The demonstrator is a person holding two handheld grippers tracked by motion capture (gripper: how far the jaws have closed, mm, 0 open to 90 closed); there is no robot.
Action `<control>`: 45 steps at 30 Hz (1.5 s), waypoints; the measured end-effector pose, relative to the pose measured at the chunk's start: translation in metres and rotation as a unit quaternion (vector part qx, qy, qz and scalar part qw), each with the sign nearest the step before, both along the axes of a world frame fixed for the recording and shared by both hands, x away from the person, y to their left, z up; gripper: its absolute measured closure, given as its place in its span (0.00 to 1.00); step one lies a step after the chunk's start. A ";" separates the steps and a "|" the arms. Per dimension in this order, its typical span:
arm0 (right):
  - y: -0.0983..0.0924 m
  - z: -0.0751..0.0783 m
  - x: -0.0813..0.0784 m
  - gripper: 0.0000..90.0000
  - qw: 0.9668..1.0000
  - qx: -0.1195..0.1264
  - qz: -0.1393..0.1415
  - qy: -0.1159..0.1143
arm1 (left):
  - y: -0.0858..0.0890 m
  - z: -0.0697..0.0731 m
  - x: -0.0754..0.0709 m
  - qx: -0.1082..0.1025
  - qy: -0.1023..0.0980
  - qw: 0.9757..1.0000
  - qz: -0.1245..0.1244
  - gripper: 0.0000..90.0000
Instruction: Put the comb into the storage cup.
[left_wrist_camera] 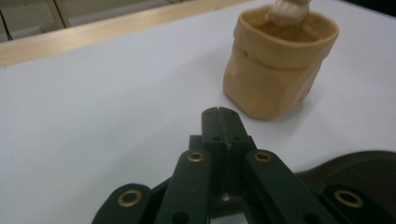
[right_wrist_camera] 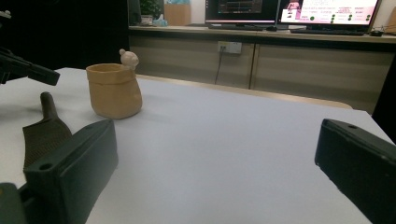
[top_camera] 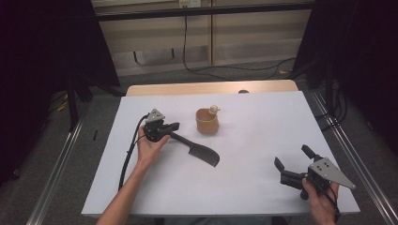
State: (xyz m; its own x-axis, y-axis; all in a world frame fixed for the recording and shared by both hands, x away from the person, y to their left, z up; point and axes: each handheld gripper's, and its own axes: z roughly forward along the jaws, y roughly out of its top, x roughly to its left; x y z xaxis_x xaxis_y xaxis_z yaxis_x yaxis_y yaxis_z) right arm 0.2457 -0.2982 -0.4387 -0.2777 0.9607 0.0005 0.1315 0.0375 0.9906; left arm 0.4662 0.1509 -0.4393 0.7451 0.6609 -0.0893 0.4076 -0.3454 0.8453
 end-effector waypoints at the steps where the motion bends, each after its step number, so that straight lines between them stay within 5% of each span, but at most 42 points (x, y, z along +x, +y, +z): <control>1: 0.000 0.000 0.000 0.00 1.000 0.001 0.000 -0.001 | -0.001 -0.001 0.001 0.005 0.004 1.000 -0.003 1.00; 6: 0.000 0.000 0.000 0.00 1.000 0.000 0.000 -0.001 | -0.006 -0.002 0.003 0.028 0.010 0.999 -0.011 1.00; 16: 0.000 0.000 -0.001 0.00 1.000 -0.001 0.001 -0.001 | -0.004 -0.006 0.012 0.042 0.026 0.999 -0.005 1.00; 26: 0.000 0.000 0.000 0.00 1.000 -0.002 0.001 0.000 | -0.007 -0.007 0.021 0.084 0.049 0.995 -0.019 1.00; 33: -0.001 0.000 0.000 0.00 1.000 -0.001 -0.001 0.000 | -0.014 -0.012 0.020 0.118 0.035 0.992 -0.021 1.00; 45: -0.002 0.000 -0.001 0.00 1.000 0.005 -0.001 0.002 | -0.014 -0.012 0.019 0.123 0.045 0.991 -0.033 1.00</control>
